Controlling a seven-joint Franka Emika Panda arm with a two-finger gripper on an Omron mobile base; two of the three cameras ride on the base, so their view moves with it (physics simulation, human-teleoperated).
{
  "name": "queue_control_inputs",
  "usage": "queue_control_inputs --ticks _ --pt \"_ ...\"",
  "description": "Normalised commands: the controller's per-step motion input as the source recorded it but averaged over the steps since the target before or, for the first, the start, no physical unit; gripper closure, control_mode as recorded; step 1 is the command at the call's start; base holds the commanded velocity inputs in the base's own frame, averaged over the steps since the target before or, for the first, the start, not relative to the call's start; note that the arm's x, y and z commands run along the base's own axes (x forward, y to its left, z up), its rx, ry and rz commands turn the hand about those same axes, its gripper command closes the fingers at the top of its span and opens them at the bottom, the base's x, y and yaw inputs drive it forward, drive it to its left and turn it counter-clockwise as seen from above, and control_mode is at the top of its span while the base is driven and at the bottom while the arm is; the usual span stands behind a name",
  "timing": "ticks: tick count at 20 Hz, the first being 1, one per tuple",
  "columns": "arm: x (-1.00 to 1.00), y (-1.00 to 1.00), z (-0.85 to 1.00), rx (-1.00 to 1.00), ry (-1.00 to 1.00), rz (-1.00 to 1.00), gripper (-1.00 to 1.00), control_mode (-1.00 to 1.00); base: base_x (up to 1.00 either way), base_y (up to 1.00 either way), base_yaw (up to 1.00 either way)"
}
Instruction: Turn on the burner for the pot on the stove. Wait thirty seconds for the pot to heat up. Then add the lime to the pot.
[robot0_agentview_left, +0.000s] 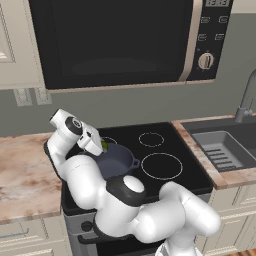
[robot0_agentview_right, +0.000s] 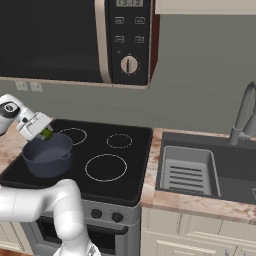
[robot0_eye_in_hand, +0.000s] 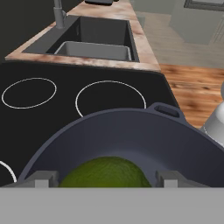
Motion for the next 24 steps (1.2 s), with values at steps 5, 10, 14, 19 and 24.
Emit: queue_control_inputs --ticks 5,10,14,19,24 --pt "0.00 0.00 0.00 0.00 0.00 0.00 1.00 -1.00 0.00 0.00 0.00" --pt "0.00 0.00 0.00 0.00 0.00 0.00 1.00 -1.00 0.00 0.00 0.00" --pt "0.00 0.00 0.00 0.00 0.00 0.00 1.00 -1.00 0.00 0.00 0.00" --pt "0.00 0.00 0.00 0.00 0.00 0.00 1.00 -1.00 0.00 0.00 0.00" --pt "0.00 0.00 0.00 0.00 0.00 0.00 -1.00 -1.00 0.00 0.00 0.00"
